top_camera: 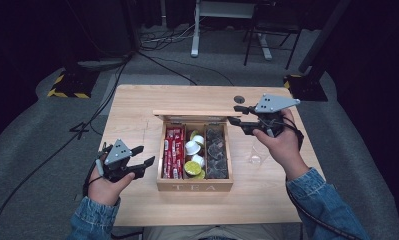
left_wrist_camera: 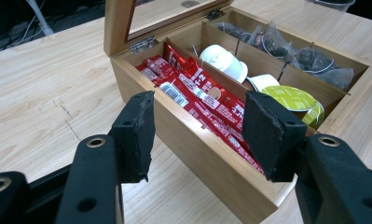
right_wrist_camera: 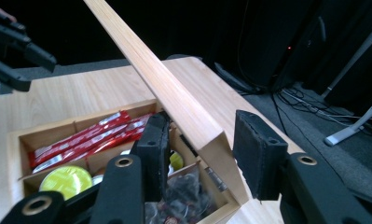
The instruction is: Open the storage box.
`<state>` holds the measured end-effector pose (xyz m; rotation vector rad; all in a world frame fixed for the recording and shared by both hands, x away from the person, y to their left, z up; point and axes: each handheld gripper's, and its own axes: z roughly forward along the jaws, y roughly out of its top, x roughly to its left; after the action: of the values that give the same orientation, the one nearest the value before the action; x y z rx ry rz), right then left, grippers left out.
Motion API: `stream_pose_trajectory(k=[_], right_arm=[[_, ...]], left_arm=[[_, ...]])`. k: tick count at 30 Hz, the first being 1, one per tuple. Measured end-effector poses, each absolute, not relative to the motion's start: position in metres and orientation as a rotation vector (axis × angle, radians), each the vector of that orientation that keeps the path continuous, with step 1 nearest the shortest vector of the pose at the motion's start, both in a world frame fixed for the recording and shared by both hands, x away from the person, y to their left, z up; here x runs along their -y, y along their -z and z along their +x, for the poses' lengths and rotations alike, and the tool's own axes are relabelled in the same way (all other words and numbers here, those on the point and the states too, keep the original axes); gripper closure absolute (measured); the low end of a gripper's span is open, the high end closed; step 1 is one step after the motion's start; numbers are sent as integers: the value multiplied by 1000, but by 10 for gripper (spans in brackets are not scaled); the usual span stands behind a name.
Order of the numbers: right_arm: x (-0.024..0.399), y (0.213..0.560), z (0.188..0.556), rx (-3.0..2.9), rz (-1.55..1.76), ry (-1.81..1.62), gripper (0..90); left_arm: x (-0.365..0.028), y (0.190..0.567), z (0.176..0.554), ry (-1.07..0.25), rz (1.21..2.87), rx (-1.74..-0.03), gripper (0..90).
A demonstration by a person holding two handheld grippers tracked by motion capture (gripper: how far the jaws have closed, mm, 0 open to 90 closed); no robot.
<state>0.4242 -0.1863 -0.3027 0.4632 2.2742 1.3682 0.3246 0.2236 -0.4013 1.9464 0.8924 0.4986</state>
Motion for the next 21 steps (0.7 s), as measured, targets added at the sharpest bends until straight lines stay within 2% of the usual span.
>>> stream_pose_trajectory(k=[21], right_arm=[[175,280,473,-2206,515,-1346,584]], left_arm=[[-242,404,314,-515,1923,-953,446]])
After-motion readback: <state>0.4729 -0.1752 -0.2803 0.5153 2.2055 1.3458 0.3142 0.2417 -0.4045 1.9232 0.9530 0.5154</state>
